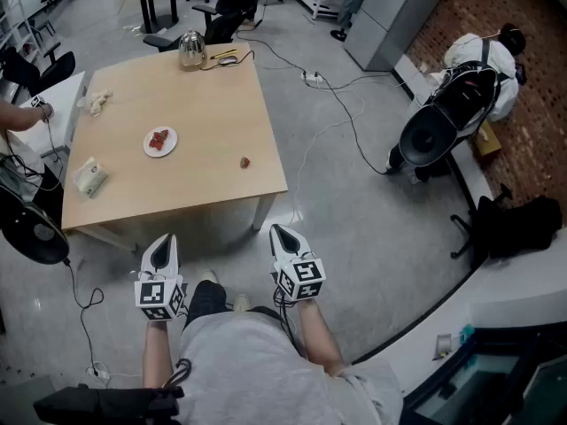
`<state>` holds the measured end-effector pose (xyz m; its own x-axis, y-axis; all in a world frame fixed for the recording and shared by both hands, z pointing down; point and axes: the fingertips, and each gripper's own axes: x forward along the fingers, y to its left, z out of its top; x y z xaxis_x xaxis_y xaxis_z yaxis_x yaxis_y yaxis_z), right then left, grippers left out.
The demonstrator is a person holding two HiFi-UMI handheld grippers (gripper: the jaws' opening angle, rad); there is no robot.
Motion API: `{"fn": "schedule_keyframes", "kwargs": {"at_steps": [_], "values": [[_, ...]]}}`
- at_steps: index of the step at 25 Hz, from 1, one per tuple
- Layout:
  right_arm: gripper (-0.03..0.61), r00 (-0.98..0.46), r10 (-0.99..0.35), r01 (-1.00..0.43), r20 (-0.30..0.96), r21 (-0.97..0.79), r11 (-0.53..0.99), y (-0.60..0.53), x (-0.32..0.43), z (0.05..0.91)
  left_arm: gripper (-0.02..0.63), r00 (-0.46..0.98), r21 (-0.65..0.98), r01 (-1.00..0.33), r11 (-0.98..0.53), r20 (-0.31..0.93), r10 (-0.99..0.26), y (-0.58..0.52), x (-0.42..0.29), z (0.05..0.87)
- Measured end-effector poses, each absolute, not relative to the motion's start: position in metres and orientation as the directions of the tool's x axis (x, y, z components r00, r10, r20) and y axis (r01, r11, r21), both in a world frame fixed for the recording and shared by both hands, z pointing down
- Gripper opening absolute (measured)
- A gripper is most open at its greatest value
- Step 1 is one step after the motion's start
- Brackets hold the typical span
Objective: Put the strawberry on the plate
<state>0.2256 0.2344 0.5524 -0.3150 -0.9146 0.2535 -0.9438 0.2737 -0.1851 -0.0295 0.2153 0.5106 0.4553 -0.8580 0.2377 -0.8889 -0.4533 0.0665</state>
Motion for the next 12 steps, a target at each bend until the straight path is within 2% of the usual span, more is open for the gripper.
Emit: {"fn": "schedule_keyframes", "kwargs": {"at_steps": [12], "values": [[0.006,-0.311,-0.918,-0.941,0.246,-0.215,0.261,0.223,0.233,0.561,0.018,0.465,0.074,-0.884,-0.462,0.252,-0.849,0.208,-0.021,0.519]]}}
